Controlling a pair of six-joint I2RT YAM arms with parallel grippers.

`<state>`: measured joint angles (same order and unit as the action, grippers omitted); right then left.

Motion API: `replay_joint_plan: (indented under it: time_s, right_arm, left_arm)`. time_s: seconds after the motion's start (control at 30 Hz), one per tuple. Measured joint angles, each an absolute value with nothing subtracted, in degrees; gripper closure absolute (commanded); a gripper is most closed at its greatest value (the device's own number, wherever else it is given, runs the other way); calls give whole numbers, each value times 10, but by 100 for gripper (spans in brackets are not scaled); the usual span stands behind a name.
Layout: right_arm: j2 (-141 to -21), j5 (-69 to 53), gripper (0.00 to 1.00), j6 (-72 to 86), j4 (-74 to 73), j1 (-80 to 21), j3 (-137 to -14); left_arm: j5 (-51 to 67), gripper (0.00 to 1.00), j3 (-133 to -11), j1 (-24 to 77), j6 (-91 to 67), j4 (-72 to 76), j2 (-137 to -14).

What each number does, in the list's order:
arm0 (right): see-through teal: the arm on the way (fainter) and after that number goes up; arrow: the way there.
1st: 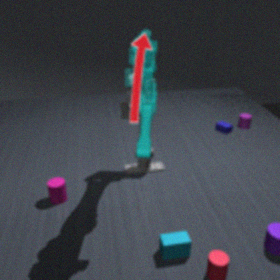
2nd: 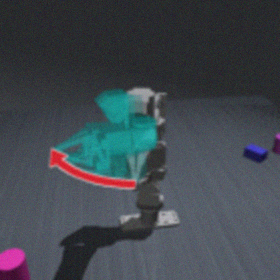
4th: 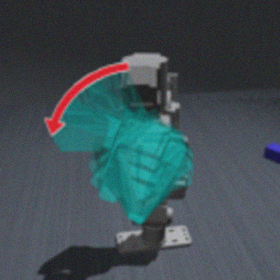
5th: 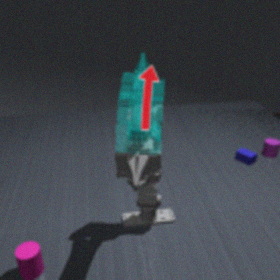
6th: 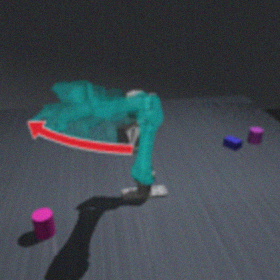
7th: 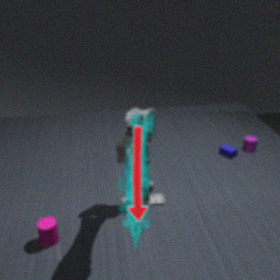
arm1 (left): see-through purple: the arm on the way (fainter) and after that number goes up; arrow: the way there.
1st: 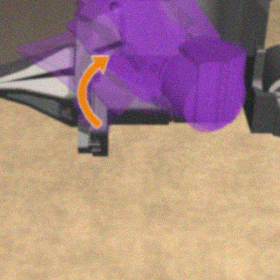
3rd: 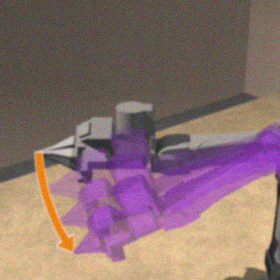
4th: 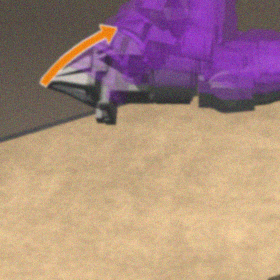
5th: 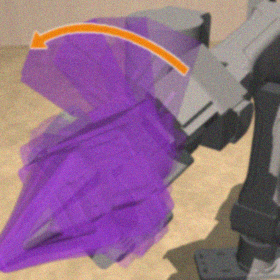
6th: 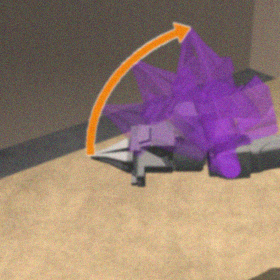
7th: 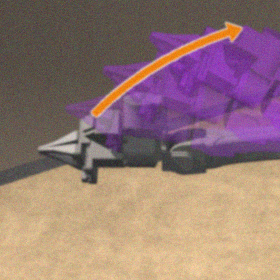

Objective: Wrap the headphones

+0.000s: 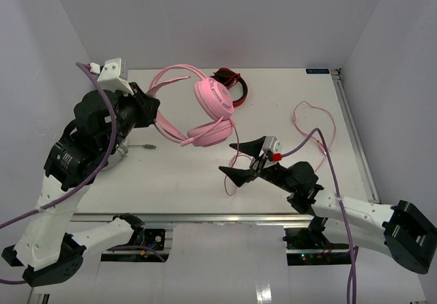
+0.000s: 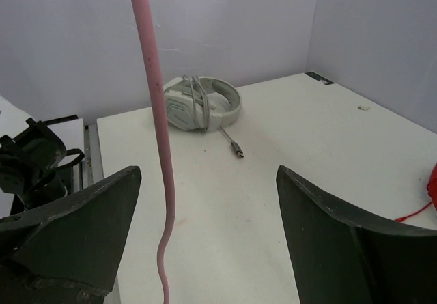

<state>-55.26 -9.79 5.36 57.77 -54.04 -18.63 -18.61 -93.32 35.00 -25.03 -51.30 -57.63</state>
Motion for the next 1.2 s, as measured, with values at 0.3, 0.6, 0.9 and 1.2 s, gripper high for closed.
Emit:
replay_joint_plan:
  time_s: [0.3, 0.6, 0.9, 1.2]
  right_arm:
    - [-668, -179, 28, 75, 689, -540, -210]
    - [-742, -203, 28, 102, 726, -541, -200]
    - [-790, -199, 42, 110, 732, -544, -200]
    - [-858, -204, 42, 130, 743, -547, -195]
  left_arm:
    - [-159, 100, -966, 350, -268, -517, -576]
    - [-153, 100, -963, 350, -287, -506, -575]
    - [-150, 100, -957, 350, -295, -501, -569]
    - [-157, 100, -935, 350, -303, -488, -547]
